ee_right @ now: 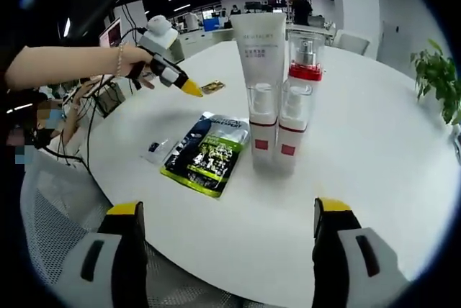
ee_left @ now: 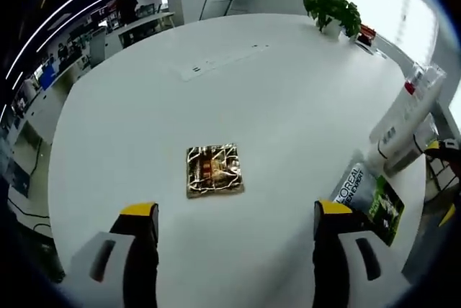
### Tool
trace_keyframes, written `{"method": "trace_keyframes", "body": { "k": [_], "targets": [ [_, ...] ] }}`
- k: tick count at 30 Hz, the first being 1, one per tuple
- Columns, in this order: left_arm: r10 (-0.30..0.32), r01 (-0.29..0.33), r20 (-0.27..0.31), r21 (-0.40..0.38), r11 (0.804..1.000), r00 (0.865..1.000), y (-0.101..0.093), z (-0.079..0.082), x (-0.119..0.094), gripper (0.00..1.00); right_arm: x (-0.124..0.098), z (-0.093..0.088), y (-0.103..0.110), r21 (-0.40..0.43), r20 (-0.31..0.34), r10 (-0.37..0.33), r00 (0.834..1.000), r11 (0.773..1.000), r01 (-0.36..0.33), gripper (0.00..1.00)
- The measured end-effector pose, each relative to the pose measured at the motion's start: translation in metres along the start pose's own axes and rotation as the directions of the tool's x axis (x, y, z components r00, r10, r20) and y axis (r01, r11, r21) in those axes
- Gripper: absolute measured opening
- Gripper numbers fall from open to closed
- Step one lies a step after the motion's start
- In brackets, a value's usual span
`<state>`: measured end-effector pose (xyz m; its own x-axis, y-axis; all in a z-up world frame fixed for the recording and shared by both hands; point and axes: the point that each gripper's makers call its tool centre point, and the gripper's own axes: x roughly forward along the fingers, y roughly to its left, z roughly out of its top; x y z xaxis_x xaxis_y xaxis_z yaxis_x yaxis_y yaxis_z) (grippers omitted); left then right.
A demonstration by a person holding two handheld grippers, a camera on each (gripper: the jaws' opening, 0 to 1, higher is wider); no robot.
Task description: Arrange the skincare products in the storage area until every visible bottle or jar stands upright without overlapping.
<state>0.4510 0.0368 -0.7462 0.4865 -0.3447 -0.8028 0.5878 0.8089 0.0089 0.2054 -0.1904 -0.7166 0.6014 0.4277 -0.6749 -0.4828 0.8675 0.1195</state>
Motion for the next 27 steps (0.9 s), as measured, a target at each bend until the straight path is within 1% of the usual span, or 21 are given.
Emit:
{"method": "trace_keyframes", "body": {
  "k": [1,3,4,5,7,8,9,11,15,16,19,21,23,27],
  "targets": [
    [0.001,-0.001,-0.004,0.0,1.0,1.0,0.002,-0.001,0.002,0.83,0.0,0.0,0.0,0.0,-0.001,0.001,1.0,1.0,-0.001,0.97],
    [0.006,-0.006,-0.014,-0.003,1.0,1.0,-0.002,-0.001,0.001,0.82,-0.001,0.0,0.001,0.001,0.0,0.003,1.0,1.0,-0.003,0.97],
    [0.008,-0.008,-0.018,-0.001,1.0,1.0,0.0,0.0,0.004,0.81,-0.001,0.0,0.001,0.001,0.0,0.004,1.0,1.0,-0.004,0.97],
    [0.008,-0.008,-0.017,0.0,1.0,1.0,0.008,0.002,0.011,0.8,-0.001,0.0,0.001,0.001,0.001,0.004,1.0,1.0,-0.004,0.96],
    [0.005,-0.005,-0.019,-0.005,1.0,1.0,0.01,0.005,0.015,0.79,-0.001,0.0,0.001,0.003,0.0,0.005,1.0,1.0,-0.005,0.96],
    [0.003,-0.003,-0.02,-0.009,1.0,1.0,0.002,0.005,0.011,0.79,-0.001,0.0,0.001,0.003,0.0,0.005,1.0,1.0,-0.005,0.96],
    [0.0,0.0,-0.022,-0.009,1.0,1.0,-0.001,0.005,0.01,0.79,-0.001,0.0,0.001,0.004,0.0,0.005,1.0,1.0,-0.004,0.96],
    [-0.004,0.004,-0.031,-0.009,1.0,1.0,0.013,0.008,0.025,0.77,0.0,-0.001,0.0,0.006,0.0,0.005,1.0,1.0,-0.005,0.96],
    [-0.005,0.004,-0.045,-0.012,1.0,0.999,0.003,0.008,0.021,0.7,-0.001,0.0,0.001,0.007,-0.001,0.008,1.0,1.0,-0.008,0.95],
    [-0.001,0.001,-0.048,-0.012,1.0,0.999,0.004,0.008,0.022,0.69,-0.002,0.0,0.001,0.008,-0.001,0.008,1.0,1.0,-0.008,0.95],
    [0.003,-0.004,-0.055,-0.013,1.0,0.998,0.019,0.008,0.032,0.67,-0.001,-0.001,0.001,0.011,-0.003,0.008,1.0,1.0,-0.008,0.95],
    [0.0,0.0,-0.06,-0.009,1.0,0.998,0.015,0.007,0.03,0.66,-0.001,0.0,0.001,0.012,-0.004,0.009,1.0,1.0,-0.009,0.95],
    [0.0,-0.001,-0.064,-0.011,1.0,0.998,0.017,0.008,0.032,0.65,-0.001,-0.001,0.002,0.012,-0.005,0.011,1.0,1.0,-0.011,0.95],
    [-0.002,0.001,-0.075,-0.002,1.0,0.997,0.014,0.007,0.034,0.6,0.0,-0.002,0.002,0.012,-0.006,0.014,1.0,1.0,-0.014,0.94]
  ]
}}
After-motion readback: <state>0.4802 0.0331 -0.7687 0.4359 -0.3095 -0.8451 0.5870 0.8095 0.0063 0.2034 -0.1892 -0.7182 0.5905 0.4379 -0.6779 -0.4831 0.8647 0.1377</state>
